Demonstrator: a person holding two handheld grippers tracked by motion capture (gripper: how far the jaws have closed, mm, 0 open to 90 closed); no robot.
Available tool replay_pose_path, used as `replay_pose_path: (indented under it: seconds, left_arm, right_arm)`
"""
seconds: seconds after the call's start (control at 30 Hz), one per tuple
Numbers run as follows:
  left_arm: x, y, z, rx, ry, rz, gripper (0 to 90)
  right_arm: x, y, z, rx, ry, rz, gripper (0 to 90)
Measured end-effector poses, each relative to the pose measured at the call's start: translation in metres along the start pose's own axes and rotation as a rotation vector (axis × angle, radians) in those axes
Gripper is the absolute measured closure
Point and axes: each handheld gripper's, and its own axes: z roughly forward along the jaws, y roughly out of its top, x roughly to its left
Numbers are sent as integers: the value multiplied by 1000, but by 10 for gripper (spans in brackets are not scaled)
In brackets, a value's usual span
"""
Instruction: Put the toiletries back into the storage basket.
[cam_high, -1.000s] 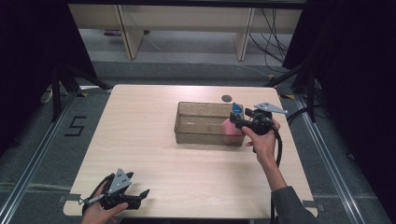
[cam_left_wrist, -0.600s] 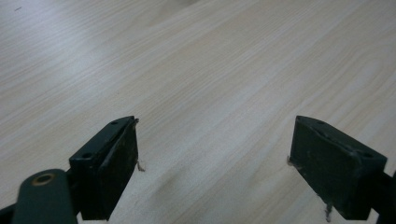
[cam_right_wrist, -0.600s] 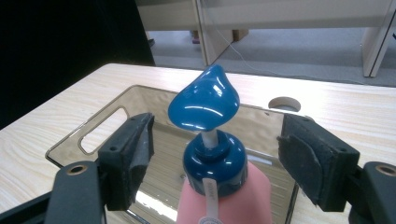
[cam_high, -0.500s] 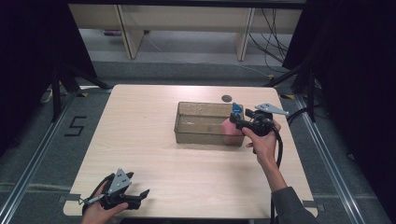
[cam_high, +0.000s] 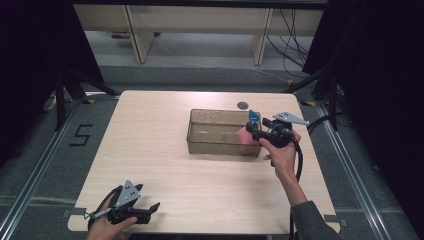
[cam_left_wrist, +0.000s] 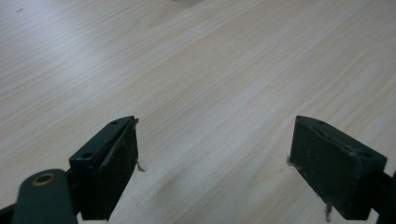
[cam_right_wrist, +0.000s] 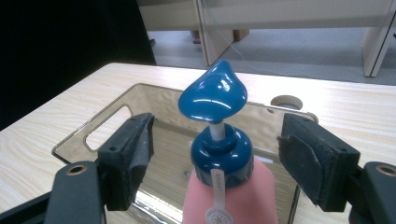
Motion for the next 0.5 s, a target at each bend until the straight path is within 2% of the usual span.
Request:
replay_pose_path:
  seconds: [0.03,0.07,0.1,0.17,0.2,0.23,0.27,0.3,0.33,0.37,0.4,0.43,0.47,0.5]
  left_arm:
    - [0,0,0,1,0,-3,150]
    - [0,0,0,2,0,-4,150]
    - [0,0,0,2,0,-1,150]
    - [0,0,0,0,0,-1,150]
    - [0,0,0,1,-1,-6,150]
    - [-1,0,0,1,0,-7,150]
    - [0,0,0,0,0,-9,150]
    - [0,0,-1,2,-2,-9,150]
    - [0,0,0,-3,-5,-8,150]
    - [0,0,0,-5,-3,-9,150]
    - [-1,0,0,2,-5,-14,150]
    - [-1,-1,0,0,0,-15,150]
    - [-1,0,0,-2,-2,-10,150]
    - [-1,0,0,2,-4,-11,150]
  right_arm:
    - [-1,0,0,-11,0,-21,271]
    - [1,0,-1,3,5,6,272]
    - [1,0,-3,3,-4,-10,272]
    - [2,-1,-2,-10,4,-9,272]
    - [2,0,-3,7,-20,-11,272]
    - [3,-1,-4,-3,0,-7,272]
    - [2,-1,-4,-18,-2,-26,272]
    - [5,-2,-6,-5,3,15,272]
    - [5,-2,-7,-8,0,12,272]
    - [4,-2,-8,3,-14,-11,272]
    - [4,-3,-8,3,-8,5,272]
    - [3,-4,-9,-10,-7,-14,272]
    - [4,-4,-9,-1,5,5,272]
    - [4,-4,-12,6,-6,2,272]
